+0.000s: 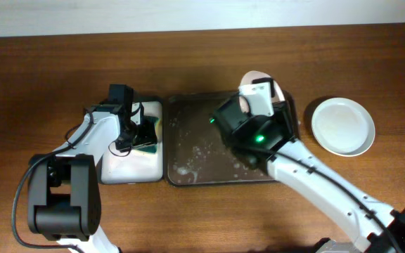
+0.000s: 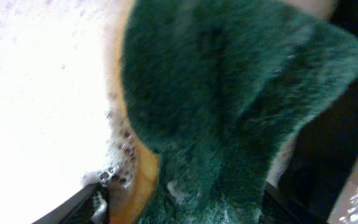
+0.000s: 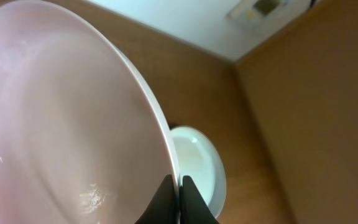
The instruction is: Clean dirty plates on tray and stack at the side
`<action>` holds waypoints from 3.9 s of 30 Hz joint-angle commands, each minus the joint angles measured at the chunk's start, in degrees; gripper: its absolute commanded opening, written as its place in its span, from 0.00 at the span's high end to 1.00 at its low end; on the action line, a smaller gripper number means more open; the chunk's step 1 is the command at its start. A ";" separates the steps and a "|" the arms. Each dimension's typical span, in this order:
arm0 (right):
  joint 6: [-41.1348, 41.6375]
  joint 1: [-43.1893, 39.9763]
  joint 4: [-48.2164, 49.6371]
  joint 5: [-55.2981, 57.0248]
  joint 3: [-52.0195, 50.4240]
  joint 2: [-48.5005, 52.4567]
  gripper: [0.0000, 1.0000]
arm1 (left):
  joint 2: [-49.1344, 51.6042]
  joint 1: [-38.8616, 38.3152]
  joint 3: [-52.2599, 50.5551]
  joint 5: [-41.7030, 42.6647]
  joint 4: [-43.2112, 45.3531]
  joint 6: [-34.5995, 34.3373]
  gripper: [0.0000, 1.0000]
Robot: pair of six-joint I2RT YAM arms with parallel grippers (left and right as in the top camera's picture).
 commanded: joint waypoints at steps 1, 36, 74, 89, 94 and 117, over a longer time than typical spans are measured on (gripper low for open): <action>2.58 -11.52 -0.39 -16.59 1.09 -1.49 0.96 | -0.72 0.26 0.81 -5.79 -1.11 -0.35 0.30; -13.35 -30.60 -25.46 -75.12 -0.11 1.05 0.01 | -16.15 -0.90 -0.02 -5.09 -34.60 -2.10 0.00; -20.04 -30.71 47.41 -64.78 -65.24 -87.43 0.01 | -79.62 -12.00 -25.94 -14.60 -9.46 -3.61 0.01; -26.45 -32.54 44.50 -66.31 -70.40 -87.41 0.01 | -79.62 -12.00 -25.94 -14.62 -9.46 -3.61 0.01; -26.45 -32.54 44.50 -66.31 -70.40 -87.41 0.01 | -79.62 -12.00 -25.94 -14.60 -9.46 -3.61 0.01; -26.45 -32.54 44.50 -66.34 -70.40 -87.41 0.01 | -107.06 1.18 -65.85 -10.32 35.89 15.28 0.00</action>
